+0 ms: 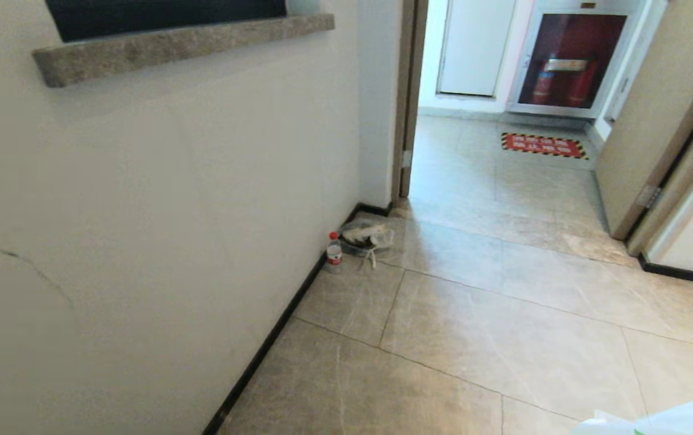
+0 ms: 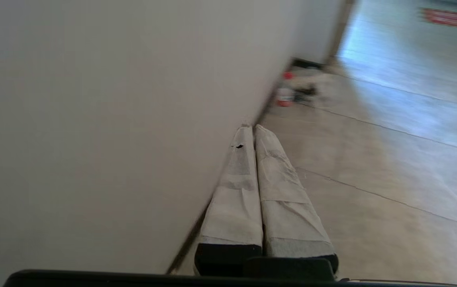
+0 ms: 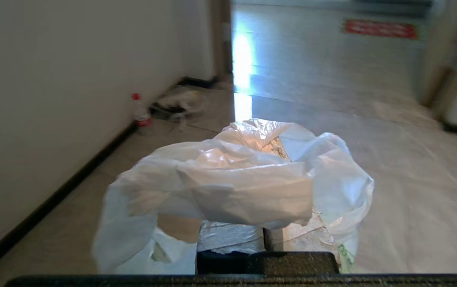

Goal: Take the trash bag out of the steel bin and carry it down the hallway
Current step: Put the trash bag at the door

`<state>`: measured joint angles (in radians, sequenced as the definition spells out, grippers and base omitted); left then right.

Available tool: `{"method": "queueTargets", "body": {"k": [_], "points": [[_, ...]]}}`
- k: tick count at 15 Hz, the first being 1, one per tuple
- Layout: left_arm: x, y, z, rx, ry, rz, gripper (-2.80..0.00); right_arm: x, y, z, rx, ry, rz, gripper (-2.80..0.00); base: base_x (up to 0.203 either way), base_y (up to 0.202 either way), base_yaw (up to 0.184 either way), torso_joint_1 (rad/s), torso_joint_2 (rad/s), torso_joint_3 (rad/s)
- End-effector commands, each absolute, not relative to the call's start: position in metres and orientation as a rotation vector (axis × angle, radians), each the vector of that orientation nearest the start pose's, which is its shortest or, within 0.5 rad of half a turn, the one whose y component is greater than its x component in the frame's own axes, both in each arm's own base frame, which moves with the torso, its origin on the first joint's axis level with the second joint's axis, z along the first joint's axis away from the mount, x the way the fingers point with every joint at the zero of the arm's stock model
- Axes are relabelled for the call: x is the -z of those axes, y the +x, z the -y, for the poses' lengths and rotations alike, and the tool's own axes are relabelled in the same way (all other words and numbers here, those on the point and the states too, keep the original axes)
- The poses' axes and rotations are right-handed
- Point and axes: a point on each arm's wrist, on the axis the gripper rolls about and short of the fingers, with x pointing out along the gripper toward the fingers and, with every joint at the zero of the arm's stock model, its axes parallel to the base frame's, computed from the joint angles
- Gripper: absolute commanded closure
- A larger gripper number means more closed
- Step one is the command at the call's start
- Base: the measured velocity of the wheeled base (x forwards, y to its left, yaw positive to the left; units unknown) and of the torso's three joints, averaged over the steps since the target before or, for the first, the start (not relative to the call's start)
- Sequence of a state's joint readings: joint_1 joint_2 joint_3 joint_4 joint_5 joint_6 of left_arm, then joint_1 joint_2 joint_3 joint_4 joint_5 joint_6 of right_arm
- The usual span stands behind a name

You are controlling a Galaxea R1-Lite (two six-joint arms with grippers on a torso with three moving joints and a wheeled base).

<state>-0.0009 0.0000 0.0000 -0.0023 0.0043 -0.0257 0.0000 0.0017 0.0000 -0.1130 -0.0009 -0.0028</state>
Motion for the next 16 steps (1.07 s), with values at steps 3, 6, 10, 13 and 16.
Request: {"method": "queueTargets", "body": {"k": [3,6,10,13,16], "points": [[-0.0755,-0.0227,-0.0001,-0.005,-0.026,0.002,0.00,-0.0760,-0.0201,0.0000,0.002,-0.003,0.072,0.00,0.004,-0.006,0.176,0.002,0.00,0.003],[-0.0758,-0.0228,-0.0001,-0.005,-0.026,0.003,0.00,-0.0760,-0.0201,0.0000,0.002,-0.001,0.072,0.00,0.001,-0.009,0.158,0.003,0.01,0.003],[-0.0758,-0.0228,-0.0001,-0.006,-0.026,0.003,0.00,-0.0760,-0.0201,0.0000,0.002,-0.001,0.072,0.00,0.001,0.000,0.023,0.001,0.00,0.001],[-0.0758,-0.0228,-0.0001,-0.005,-0.026,0.003,0.00,-0.0760,-0.0201,0.0000,0.002,-0.001,0.072,0.00,0.000,0.000,0.000,0.000,0.00,0.000],[-0.0758,-0.0228,-0.0001,-0.005,-0.026,0.003,0.00,-0.0760,-0.0201,0.0000,0.002,-0.001,0.072,0.00,0.000,0.000,0.000,0.000,0.00,0.000]]}}
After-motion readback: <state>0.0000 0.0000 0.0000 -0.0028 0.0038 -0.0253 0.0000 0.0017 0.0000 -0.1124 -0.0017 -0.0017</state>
